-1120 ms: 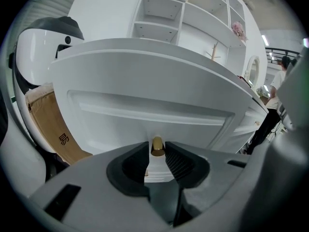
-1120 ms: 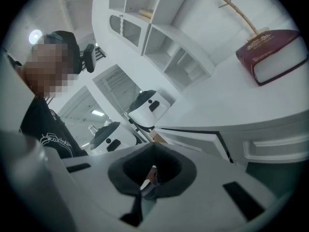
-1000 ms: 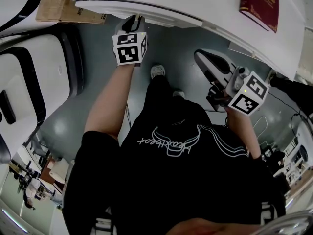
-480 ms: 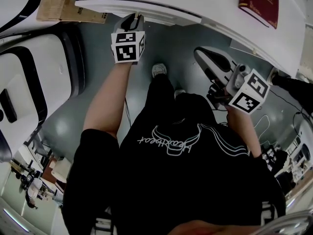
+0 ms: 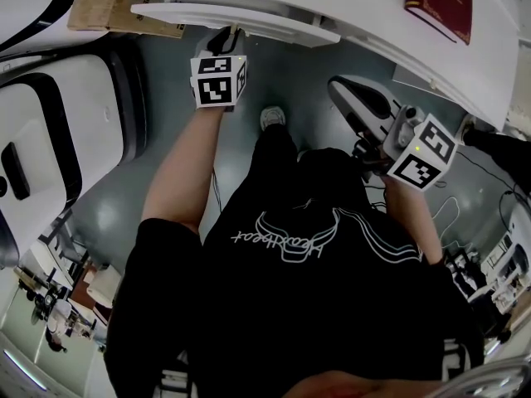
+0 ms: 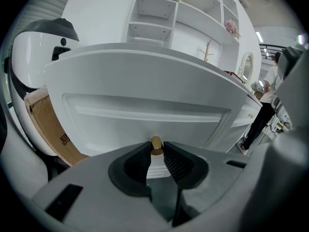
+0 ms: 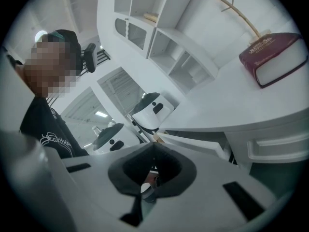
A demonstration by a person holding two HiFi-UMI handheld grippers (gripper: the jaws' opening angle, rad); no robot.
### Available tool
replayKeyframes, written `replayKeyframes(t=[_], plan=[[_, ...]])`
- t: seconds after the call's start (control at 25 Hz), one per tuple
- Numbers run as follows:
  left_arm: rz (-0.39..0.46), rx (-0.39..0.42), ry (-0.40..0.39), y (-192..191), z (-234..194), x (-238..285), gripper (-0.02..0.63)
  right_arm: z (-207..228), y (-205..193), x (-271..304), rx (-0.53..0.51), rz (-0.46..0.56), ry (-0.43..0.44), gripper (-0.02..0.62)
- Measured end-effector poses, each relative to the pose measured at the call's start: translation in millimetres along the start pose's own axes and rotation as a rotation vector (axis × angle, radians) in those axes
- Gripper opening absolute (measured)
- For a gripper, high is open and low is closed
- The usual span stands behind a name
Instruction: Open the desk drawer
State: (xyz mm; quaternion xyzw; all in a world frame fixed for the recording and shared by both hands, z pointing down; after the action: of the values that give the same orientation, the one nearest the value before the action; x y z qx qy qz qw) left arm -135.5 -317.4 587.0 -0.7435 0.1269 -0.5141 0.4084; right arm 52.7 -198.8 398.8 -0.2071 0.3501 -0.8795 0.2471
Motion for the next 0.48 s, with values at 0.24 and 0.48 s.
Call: replayKeyframes(t=[0.24, 0.48], plan=[[-0.007, 0.005, 0.009, -8.3, 1.3, -9.2, 0.084, -4.9, -2.2, -1.3, -0.001, -0.005, 0.006, 0.005], [-0.006, 0.003, 0.017, -17.4, 2.7, -20.1, 0.081, -8.8, -3.2, -1.4, -0.011, -0.012, 0.016, 0.005]])
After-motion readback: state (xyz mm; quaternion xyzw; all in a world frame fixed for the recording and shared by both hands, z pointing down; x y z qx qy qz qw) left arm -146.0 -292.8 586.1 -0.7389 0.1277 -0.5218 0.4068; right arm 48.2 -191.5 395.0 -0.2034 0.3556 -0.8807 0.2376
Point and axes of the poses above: the fingertips, and each gripper's own axes: x forward along the fingers, z to its right, y out of its top, the point moved 5 cm from there along -x, backward along the fingers, and after that the axes turned 1 degree about y, right-handed, at the moved point
